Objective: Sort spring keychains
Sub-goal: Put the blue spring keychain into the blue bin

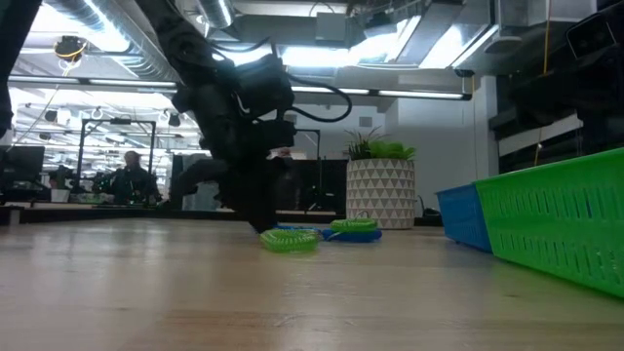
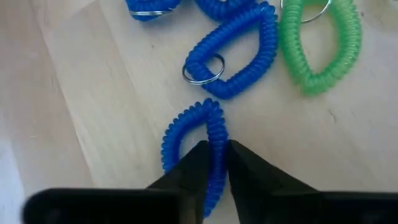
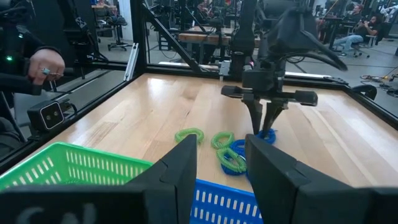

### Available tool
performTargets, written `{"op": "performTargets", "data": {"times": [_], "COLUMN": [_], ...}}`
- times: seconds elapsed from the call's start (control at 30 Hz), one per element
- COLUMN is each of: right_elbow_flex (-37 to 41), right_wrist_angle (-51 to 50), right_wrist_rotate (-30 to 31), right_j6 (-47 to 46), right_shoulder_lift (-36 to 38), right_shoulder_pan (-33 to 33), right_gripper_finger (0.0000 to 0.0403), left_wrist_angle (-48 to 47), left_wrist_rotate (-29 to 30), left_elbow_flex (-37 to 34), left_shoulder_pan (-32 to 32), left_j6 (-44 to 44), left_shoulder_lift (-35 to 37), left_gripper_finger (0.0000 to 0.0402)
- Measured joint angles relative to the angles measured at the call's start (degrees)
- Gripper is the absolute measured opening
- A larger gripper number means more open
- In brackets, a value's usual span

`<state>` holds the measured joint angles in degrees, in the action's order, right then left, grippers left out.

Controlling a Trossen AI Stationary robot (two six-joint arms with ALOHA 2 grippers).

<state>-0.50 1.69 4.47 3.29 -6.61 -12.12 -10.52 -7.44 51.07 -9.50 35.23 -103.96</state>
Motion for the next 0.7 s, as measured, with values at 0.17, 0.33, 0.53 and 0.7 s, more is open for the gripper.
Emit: {"op": "performTargets", "data": {"times": [0.17, 0.33, 0.53, 0.7], "right_elbow_flex": [-0.02, -0.02, -0.02, -0.02], "right_wrist_angle": [0.01, 0.00, 0.01, 0.00], "right_wrist_rotate": [0.00, 0.00, 0.00, 0.00], "right_j6": [-0.01, -0.02, -0.02, -0.02], "right_shoulder_lift": [0.00, 0.00, 0.00, -0.02], "right_shoulder_pan": [-0.01, -0.02, -0.02, -0.02], "right_gripper_finger": [0.0136, 0.0136, 0.0136, 0.0136], "left_wrist_angle": [0.15, 0.27, -1.61, -0.29], "left_wrist_rotate": [-0.22, -0.24, -1.70, -1.09], "left_elbow_flex": [-0.07, -0.25, -0.79, -0.50], "left_shoulder_pan": [1.13, 1.95, 2.99, 3.97], "left_j6": [-0.38, -4.50, -7.02, -8.77], "left_shoulder_lift": [0.02, 0.90, 4.70, 8.92], "left_gripper_finger": [0.0013, 0.0021, 0.0014, 0.0015]}}
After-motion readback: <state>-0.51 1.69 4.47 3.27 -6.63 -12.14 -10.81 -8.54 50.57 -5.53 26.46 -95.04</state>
